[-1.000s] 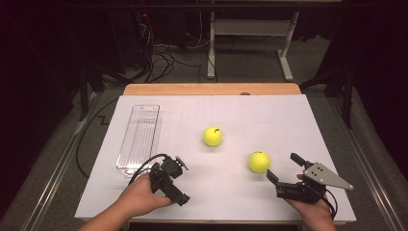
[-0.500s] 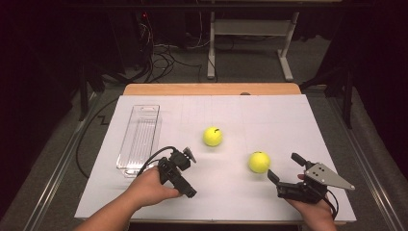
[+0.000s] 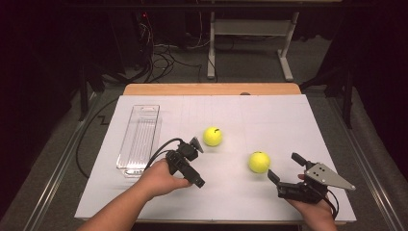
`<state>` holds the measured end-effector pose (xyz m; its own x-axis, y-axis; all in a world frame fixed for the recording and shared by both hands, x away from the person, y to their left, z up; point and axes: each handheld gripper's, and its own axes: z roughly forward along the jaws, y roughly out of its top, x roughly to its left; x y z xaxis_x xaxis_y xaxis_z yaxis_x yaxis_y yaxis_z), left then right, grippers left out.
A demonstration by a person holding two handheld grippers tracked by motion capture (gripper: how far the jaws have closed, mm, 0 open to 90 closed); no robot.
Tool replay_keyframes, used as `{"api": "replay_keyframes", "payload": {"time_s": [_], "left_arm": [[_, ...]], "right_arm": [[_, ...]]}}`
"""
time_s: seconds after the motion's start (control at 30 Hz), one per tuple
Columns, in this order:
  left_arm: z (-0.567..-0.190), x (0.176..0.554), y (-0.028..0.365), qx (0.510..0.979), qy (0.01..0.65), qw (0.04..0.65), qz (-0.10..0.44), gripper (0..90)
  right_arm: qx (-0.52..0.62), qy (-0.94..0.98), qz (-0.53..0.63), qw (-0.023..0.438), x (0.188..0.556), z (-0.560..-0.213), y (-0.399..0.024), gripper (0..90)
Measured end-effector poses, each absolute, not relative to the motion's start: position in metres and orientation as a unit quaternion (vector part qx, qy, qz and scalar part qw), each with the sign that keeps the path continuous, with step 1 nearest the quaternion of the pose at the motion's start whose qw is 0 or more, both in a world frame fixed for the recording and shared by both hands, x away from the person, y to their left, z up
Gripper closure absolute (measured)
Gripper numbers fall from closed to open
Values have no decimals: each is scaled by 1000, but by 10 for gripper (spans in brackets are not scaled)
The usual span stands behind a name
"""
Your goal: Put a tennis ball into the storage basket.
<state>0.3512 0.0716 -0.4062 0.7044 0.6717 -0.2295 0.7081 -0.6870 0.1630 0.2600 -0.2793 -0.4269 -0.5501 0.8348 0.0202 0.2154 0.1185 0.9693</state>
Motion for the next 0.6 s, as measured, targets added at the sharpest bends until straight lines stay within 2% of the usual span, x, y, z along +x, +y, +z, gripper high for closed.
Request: {"api": "replay_keyframes", "payload": {"time_s": [0.6], "left_arm": [[-404,381,58,904,405,124,-62,6]], "right_arm": [[376,692,547,283,261,-428,-279,14]]}}
